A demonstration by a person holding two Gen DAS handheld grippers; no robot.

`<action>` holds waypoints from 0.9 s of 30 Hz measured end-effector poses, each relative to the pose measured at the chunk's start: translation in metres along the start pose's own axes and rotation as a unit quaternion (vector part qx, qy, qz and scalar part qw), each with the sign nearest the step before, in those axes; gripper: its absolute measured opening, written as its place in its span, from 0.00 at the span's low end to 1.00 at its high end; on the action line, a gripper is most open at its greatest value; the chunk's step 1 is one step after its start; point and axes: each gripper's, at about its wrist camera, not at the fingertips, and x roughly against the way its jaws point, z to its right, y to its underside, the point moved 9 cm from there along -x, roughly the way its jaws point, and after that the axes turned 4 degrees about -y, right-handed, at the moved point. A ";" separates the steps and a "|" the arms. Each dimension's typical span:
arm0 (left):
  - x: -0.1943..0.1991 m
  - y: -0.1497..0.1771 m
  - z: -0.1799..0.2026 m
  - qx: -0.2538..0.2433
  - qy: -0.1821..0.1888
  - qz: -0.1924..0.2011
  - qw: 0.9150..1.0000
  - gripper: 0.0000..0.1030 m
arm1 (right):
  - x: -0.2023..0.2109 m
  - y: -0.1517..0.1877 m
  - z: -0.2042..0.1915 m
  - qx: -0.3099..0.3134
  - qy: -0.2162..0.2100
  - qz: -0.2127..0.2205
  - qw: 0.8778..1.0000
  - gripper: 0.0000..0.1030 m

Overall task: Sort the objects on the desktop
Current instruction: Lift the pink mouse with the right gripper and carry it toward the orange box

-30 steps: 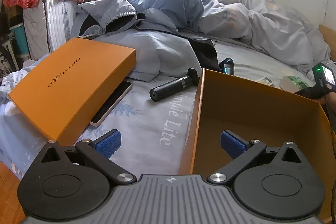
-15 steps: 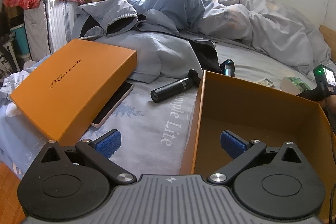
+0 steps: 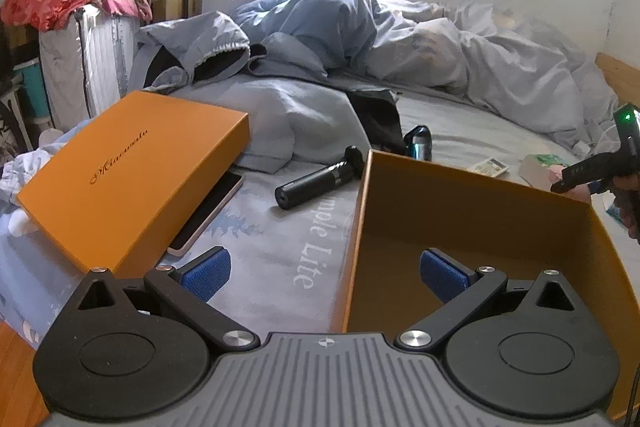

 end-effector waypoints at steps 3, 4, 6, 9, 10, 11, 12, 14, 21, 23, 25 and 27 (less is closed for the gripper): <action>0.002 -0.002 0.002 -0.002 0.002 0.004 1.000 1.00 | 0.022 -0.002 -0.001 0.003 -0.005 0.014 1.000 0.61; 0.002 -0.002 0.002 -0.002 0.003 0.005 1.000 1.00 | 0.030 -0.002 -0.002 0.004 -0.006 0.019 1.000 0.61; 0.003 -0.003 0.004 -0.002 0.005 0.006 1.000 1.00 | 0.046 -0.002 -0.003 0.005 -0.011 0.029 1.000 0.61; 0.005 -0.004 0.006 -0.003 0.008 0.009 1.000 1.00 | 0.071 -0.003 -0.006 0.006 -0.017 0.045 0.999 0.61; 0.006 -0.005 0.007 -0.004 0.009 0.012 1.000 1.00 | 0.079 -0.003 -0.007 0.007 -0.019 0.050 0.999 0.61; 0.007 -0.006 0.009 -0.005 0.010 0.014 1.000 1.00 | 0.088 -0.002 -0.009 0.007 -0.020 0.054 0.998 0.61; 0.008 -0.007 0.010 -0.007 0.012 0.017 1.000 1.00 | 0.097 -0.002 -0.012 0.008 -0.021 0.059 0.998 0.61; 0.011 -0.008 0.013 -0.010 0.015 0.023 1.000 1.00 | 0.113 -0.001 -0.017 0.012 -0.026 0.069 0.997 0.61; 0.018 -0.015 0.014 -0.014 0.018 0.046 0.999 1.00 | 0.168 0.005 -0.045 0.022 -0.054 0.098 0.993 0.61; 0.019 -0.016 0.014 -0.014 0.017 0.049 0.999 1.00 | 0.181 0.008 -0.054 0.027 -0.062 0.103 0.992 0.61; 0.020 -0.017 0.013 -0.013 0.017 0.050 0.999 1.00 | 0.193 0.012 -0.063 0.032 -0.069 0.107 0.991 0.61; 0.020 -0.017 0.012 -0.010 0.017 0.050 0.999 1.00 | 0.202 0.017 -0.070 0.036 -0.076 0.110 0.990 0.61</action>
